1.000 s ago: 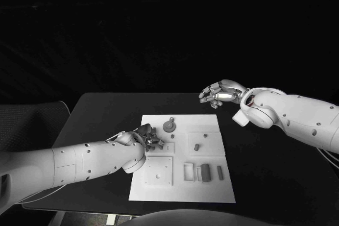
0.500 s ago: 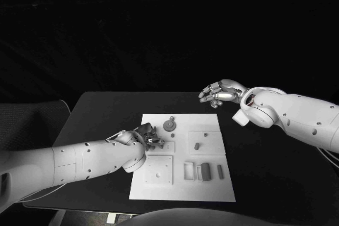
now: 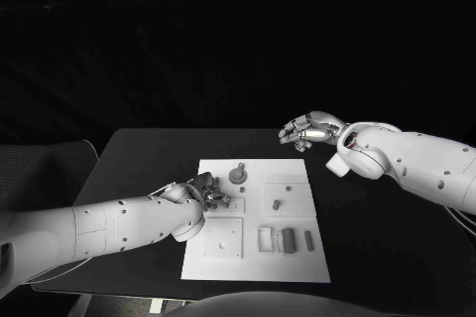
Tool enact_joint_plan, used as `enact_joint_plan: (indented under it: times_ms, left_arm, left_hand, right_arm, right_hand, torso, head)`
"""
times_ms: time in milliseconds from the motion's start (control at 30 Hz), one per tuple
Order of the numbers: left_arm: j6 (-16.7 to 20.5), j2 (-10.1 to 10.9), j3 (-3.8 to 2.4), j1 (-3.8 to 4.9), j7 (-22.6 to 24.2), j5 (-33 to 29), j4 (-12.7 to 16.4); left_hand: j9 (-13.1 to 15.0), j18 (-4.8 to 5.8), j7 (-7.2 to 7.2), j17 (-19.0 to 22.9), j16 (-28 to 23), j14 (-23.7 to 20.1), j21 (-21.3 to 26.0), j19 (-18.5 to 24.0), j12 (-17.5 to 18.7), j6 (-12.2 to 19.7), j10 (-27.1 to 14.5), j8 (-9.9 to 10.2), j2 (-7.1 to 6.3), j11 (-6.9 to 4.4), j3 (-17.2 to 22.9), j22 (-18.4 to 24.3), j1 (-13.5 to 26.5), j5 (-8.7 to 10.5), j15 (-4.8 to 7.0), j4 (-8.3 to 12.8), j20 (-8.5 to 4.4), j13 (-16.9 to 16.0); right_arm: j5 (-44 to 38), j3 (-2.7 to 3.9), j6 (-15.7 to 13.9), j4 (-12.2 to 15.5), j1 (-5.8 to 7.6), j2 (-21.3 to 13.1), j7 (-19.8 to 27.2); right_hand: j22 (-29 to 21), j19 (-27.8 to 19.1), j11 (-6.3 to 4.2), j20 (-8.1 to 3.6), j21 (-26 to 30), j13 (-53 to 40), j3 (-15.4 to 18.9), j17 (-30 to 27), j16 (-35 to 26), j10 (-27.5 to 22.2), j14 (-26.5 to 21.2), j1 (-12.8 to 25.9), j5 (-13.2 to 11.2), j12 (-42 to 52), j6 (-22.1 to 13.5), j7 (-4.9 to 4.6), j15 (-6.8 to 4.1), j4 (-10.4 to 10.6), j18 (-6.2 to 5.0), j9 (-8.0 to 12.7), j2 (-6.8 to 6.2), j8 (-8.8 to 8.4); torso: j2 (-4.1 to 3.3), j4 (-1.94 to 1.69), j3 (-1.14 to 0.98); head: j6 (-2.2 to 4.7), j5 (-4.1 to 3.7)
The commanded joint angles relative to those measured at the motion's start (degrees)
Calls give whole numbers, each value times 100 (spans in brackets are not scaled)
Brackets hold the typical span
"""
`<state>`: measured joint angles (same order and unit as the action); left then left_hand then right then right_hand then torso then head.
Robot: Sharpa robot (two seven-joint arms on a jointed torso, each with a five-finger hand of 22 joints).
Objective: Assemble the parts on the task board
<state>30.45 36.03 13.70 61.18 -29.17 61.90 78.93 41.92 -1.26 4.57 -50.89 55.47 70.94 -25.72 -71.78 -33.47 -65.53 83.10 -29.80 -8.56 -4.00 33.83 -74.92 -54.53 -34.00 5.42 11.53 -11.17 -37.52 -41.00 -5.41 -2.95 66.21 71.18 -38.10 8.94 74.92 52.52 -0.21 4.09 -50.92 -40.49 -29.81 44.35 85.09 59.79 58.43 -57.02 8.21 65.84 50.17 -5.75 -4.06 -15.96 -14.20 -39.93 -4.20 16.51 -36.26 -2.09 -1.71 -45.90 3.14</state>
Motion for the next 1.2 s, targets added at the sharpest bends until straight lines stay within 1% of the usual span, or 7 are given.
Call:
enact_joint_plan:
  times_ms: [33,100,300,400,1000,1133,1200]
  left_arm:
    - [-85,-6,-2,-2,20,36,12]
    - [-93,-9,-2,-2,35,17,14]
    - [-120,-11,-3,-2,96,-55,19]
    - [-124,-10,-3,-2,127,-92,22]
    - [-142,15,-3,-2,186,-181,34]
    - [-76,28,-4,-2,205,-202,32]
    - [-48,38,-4,-2,212,-213,32]
  left_hand:
    - [3,-157,-613,13,36,-3,-32,20,-29,-619,-90,-22,56,-126,206,-134,-15,-14,50,232,-30,9]
    - [-1,-156,-612,30,48,-11,-40,26,-39,-610,-98,-34,48,-125,204,-132,-8,22,50,227,-30,14]
    - [-30,-162,-607,205,167,-112,-65,107,-129,-532,-163,-146,-108,-93,190,-115,-13,697,26,38,-12,68]
    - [-45,-166,-598,266,198,-150,-63,139,-139,-501,-188,-152,-203,-80,181,-111,-12,939,13,-46,-1,99]
    - [-98,-179,-575,445,292,-243,-47,203,-164,-437,-247,-166,-536,-60,65,-101,-10,1480,-10,-263,25,197]
    - [-103,-187,-572,506,344,-275,-42,225,-191,-411,-270,-189,-572,-59,-228,-103,111,1833,-10,-267,27,224]
    - [-113,-194,-577,555,373,-293,-22,232,-205,-398,-281,-199,-614,-65,-361,-88,180,2306,-3,-305,25,247]
  right_arm:
    - [-39,0,83,3,-5,1,38]
    - [-38,0,84,7,-5,2,38]
    - [-36,0,87,6,-6,3,31]
    - [-36,0,91,4,-6,3,26]
    - [-32,0,90,2,-7,3,14]
    - [-31,-1,89,-3,-7,4,14]
    - [-31,-1,85,-3,-7,4,14]
  right_hand:
    - [38,25,197,22,26,10,20,-6,-36,-938,-45,60,-7,-28,271,-214,-10,7,-80,7,-7,-36]
    - [38,25,197,22,26,11,21,-6,-36,-938,-45,63,-7,-28,271,-214,-10,8,-80,8,-8,-37]
    - [40,25,198,23,28,15,27,-8,-36,-939,-46,85,-8,-28,272,-214,-9,15,-80,11,-14,-41]
    - [40,25,198,23,28,16,27,-8,-36,-939,-46,87,-7,-28,273,-214,-9,15,-80,12,-14,-42]
    - [41,25,198,22,29,19,26,-9,-37,-939,-46,95,-6,-27,272,-215,-9,18,-80,15,-11,-46]
    - [41,25,198,22,30,19,27,-9,-37,-940,-46,98,-6,-27,270,-215,-9,19,-80,16,-12,-48]
    - [41,25,198,22,30,20,27,-10,-37,-940,-46,99,-6,-27,270,-216,-9,19,-80,16,-12,-49]
  torso:
    - [-2,-1,-1]
    - [-2,0,-1]
    - [-3,-1,-1]
    - [-2,1,0]
    - [-3,0,0]
    - [-4,-2,1]
    - [-4,-2,2]
  head:
    - [4,2]
    - [6,0]
    - [-4,-2]
    - [-6,-4]
    - [-14,-5]
    - [-13,-7]
    - [-7,-8]
